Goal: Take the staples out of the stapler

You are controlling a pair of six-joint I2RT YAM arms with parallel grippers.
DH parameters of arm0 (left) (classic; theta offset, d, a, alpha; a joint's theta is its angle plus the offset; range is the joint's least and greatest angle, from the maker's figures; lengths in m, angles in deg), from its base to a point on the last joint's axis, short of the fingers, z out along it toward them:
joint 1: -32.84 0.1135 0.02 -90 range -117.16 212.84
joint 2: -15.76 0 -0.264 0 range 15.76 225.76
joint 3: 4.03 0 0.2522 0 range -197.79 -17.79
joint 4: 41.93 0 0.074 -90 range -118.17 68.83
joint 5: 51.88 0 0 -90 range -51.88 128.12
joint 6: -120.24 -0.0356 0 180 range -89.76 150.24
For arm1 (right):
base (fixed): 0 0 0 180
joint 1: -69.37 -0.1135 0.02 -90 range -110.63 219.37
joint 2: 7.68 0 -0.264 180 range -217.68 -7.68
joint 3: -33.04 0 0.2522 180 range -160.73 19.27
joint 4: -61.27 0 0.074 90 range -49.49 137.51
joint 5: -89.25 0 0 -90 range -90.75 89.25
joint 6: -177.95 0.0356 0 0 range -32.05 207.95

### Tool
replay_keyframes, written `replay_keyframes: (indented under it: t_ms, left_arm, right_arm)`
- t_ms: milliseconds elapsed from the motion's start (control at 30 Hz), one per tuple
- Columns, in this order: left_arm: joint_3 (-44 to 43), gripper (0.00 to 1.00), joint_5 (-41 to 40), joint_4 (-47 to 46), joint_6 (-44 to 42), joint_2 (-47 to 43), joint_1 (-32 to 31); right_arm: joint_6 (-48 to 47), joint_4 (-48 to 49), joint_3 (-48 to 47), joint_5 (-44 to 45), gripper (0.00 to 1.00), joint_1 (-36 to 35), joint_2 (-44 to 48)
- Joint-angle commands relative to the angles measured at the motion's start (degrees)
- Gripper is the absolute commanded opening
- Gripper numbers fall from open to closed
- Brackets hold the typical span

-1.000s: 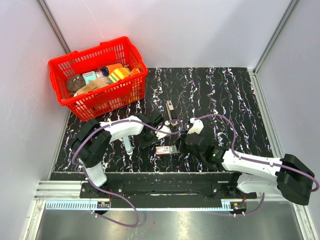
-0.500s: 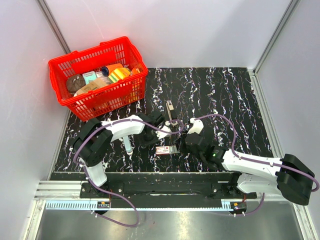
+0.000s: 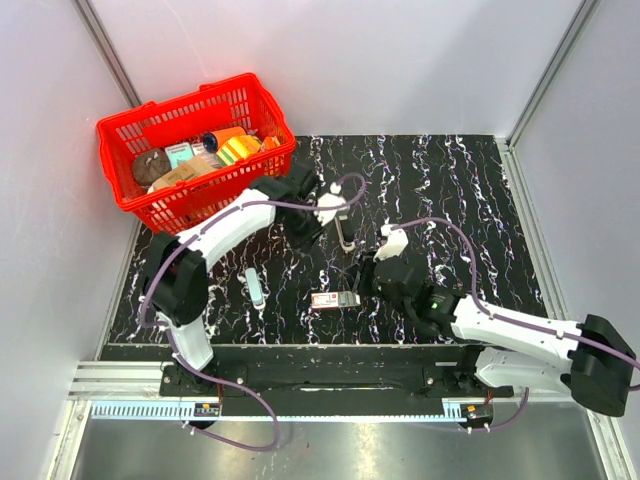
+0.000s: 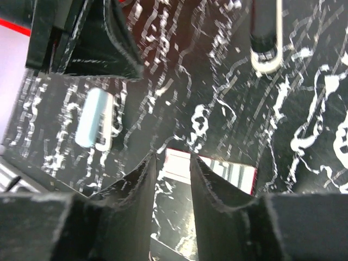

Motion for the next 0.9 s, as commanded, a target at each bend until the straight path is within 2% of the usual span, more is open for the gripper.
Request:
replay_keyframes:
  t_ms: [0,200,333,433,500,600,667,733,800,867]
  left_arm:
    - [-7.7,0.0,16.32,4.16,1.51,-6.77,1.1]
    - [-9.37,0.0,36.79,0.48,7.47,-11.88,5.31]
    - [-11.31,0.01,47.26,-1.01,12.31,-12.58,8.3]
    - [-7.98,0.02,56.22,-9.95,22.83,-13.99,11.55]
    - [-4.04,0.02,60.98,-20.59,34.07,-15.3,13.66]
    - [4.48,0.02,63.98,-45.94,52.94,-17.93,15.16]
    - [11.24,0.03,64.25,-69.37,73.22,-19.7,15.6]
    - [16.01,0.03,64.42,-87.68,87.58,-19.44,15.51]
    - [17.69,0.03,63.9,-96.09,93.86,-19.44,15.51]
    - [17.78,0.04,63.54,-94.2,92.58,-20.05,15.6]
  right_arm:
    - [-2.51,0.33,-6.79,-0.83,0.41,0.18,3.68]
    - [-3.3,3.92,-10.4,-5.92,0.48,0.27,6.4]
    - [-2.94,8.23,-11.46,-8.74,0.5,0.19,7.63]
    - [-2.94,10.61,-11.99,-9.8,0.5,0.27,8.42]
    - [-2.77,12.19,-12.08,-10.06,0.52,0.36,8.95]
    - [-2.51,14.74,-12.25,-10.68,0.53,0.62,9.39]
    - [-2.15,15.97,-12.69,-11.64,0.53,0.97,9.31]
    - [-1.89,16.59,-13.3,-12.43,0.53,1.41,9.05]
    - [-1.63,17.2,-13.83,-13.14,0.53,1.85,8.78]
    - [-1.45,17.2,-14.62,-13.75,0.53,2.64,7.99]
